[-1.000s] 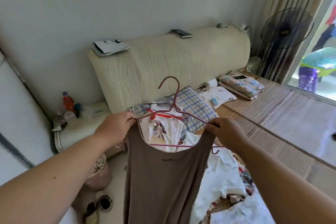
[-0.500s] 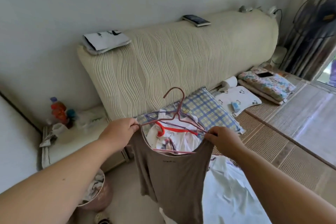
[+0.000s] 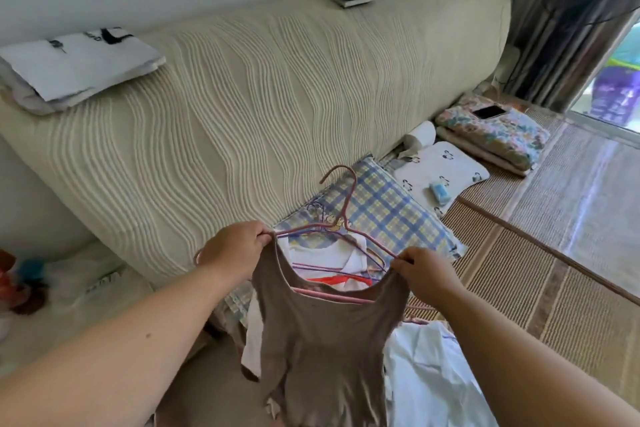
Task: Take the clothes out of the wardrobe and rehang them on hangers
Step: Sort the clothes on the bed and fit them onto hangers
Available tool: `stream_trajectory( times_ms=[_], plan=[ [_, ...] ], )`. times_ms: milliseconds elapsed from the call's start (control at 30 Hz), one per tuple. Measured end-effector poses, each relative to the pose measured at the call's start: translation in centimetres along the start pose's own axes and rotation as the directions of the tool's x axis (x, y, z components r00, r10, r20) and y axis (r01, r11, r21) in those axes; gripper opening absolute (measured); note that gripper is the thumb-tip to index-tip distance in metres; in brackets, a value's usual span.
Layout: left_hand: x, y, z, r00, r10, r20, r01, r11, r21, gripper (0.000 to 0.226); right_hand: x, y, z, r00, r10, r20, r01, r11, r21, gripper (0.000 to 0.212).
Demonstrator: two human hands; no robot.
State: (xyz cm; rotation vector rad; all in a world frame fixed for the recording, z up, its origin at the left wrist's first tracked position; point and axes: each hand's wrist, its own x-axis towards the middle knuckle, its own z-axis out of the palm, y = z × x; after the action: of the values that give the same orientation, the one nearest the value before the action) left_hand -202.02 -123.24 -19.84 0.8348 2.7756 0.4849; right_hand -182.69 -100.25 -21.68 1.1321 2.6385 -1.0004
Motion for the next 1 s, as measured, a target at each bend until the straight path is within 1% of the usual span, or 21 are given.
stream_trajectory(
  times_ms=[133,200,267,367,467,500,600,667,733,833,900,1000],
  plan=[
    [7.7,-3.4,4.7,0.995,-0.018,0.102,0.014,0.999,0.038,0.016,6.8,-0.5,4.5,0.990,0.132,0.050,-0.133,0.991,0.018,0.017],
    [10.9,-5.4,7.0,0.987,-0.029,0.158,0.019,0.998,0.066,0.017,10.1,-0.6,6.8,0.981,0.177,0.084,-0.178,0.984,-0.004,0.019],
    [13.8,-7.2,9.8,0.975,-0.049,0.219,0.030,0.996,0.087,0.018,13.2,-0.5,9.1,0.971,0.207,0.119,-0.200,0.978,-0.066,0.025],
    [17.1,-9.4,13.3,0.952,-0.076,0.296,0.049,0.994,0.095,0.021,17.0,-0.2,11.8,0.960,0.231,0.157,-0.210,0.967,-0.142,0.042],
    [20.4,-10.5,16.1,0.932,-0.055,0.358,0.020,0.995,0.102,0.022,20.2,0.7,14.0,0.950,0.262,0.168,-0.230,0.955,-0.188,0.047],
    [21.2,-10.6,16.6,0.931,-0.049,0.361,0.013,0.995,0.102,0.022,21.1,1.0,14.4,0.949,0.265,0.170,-0.231,0.954,-0.192,0.048],
    [22.9,-10.2,18.0,0.932,-0.039,0.359,0.002,0.995,0.102,0.020,23.1,2.1,15.3,0.944,0.300,0.136,-0.287,0.952,-0.112,0.059],
    [22.9,-9.7,18.3,0.938,-0.038,0.345,-0.004,0.992,0.123,0.019,23.5,2.5,15.7,0.941,0.316,0.120,-0.309,0.948,-0.076,0.064],
    [22.2,-8.9,18.2,0.942,-0.040,0.334,-0.023,0.983,0.182,0.022,22.7,2.7,16.0,0.949,0.300,0.093,-0.296,0.953,-0.062,0.064],
    [20.5,-6.3,17.8,0.920,-0.006,0.392,-0.095,0.967,0.237,0.041,19.9,3.0,15.8,0.967,0.253,0.034,-0.251,0.966,-0.056,0.060],
    [18.8,-3.3,17.5,0.889,0.064,0.454,-0.171,0.965,0.199,0.050,17.0,3.3,14.7,0.966,0.258,-0.022,-0.259,0.965,-0.038,0.060],
    [15.4,2.3,17.0,0.810,0.242,0.534,-0.349,0.931,0.109,0.050,11.4,4.3,12.5,0.946,0.307,-0.107,-0.313,0.949,-0.044,0.061]
  ],
)
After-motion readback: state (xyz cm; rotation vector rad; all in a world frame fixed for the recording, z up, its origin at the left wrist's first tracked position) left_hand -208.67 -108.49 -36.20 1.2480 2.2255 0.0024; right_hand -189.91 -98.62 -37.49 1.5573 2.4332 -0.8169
